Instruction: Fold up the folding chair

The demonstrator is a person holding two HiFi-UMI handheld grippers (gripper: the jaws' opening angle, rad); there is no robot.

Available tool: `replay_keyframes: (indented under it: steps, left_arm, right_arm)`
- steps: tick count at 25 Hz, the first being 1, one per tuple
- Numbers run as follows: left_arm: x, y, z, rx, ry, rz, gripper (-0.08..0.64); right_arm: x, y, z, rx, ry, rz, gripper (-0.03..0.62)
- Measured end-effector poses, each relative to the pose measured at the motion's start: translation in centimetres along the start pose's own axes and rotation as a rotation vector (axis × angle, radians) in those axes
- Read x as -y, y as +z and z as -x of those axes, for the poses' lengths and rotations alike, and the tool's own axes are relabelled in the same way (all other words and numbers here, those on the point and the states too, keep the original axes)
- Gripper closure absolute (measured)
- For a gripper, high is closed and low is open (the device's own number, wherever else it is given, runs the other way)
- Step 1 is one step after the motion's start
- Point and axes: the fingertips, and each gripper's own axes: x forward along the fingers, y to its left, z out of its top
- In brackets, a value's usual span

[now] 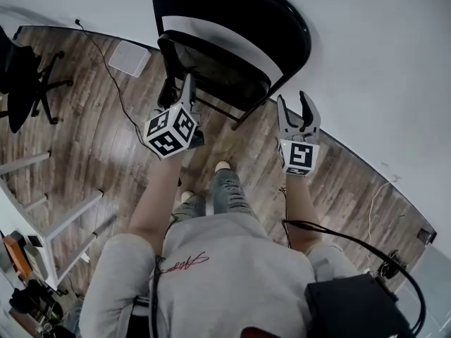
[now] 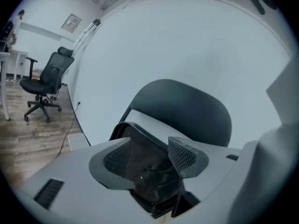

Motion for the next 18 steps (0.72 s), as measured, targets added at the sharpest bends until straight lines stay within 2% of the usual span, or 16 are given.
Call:
replay_keyframes:
  steps: [3, 4, 5, 6, 11, 13, 18]
  left_arm:
    - [2.3, 2.2, 4.7, 0.078, -0.068, -0.088, 0.355]
    - [3.0, 2.9, 6.4, 0.107, -0.093, -0.116, 0.415]
    - [3.8, 3.6, 8.0, 0.133, -0.119, -0.141, 0.460]
    - [4.4, 4.3, 9.5, 0.153, -0.144, -0.161, 0.463]
    - [6.5, 6.8, 15.0, 0.223, -0.254, -0.211, 0.514]
    - [7.0, 7.4, 16.8, 0.249, -0.284, -0.239, 0.527]
    - [7.4, 8.1, 21.1, 0.264, -0.368, -0.249, 0.543]
  right_arm:
    - [-2.0, 5.2, 3.1, 0.091, 0.030, -0.018, 0.375]
    - [-2.9, 7.0, 4.1, 0.117, 0.044, -0.018, 0.427]
    - [-3.9, 8.7, 5.2, 0.142, 0.061, -0.017, 0.528]
    - [-5.0, 10.3, 6.1, 0.166, 0.077, -0.015, 0.545]
    - [-9.4, 16.0, 10.3, 0.255, 0.113, -0.032, 0.555]
    - [-11.0, 17.1, 11.7, 0.267, 0.130, -0.051, 0.562]
    - [-14.6, 18.1, 15.1, 0.271, 0.172, -0.103, 0.575]
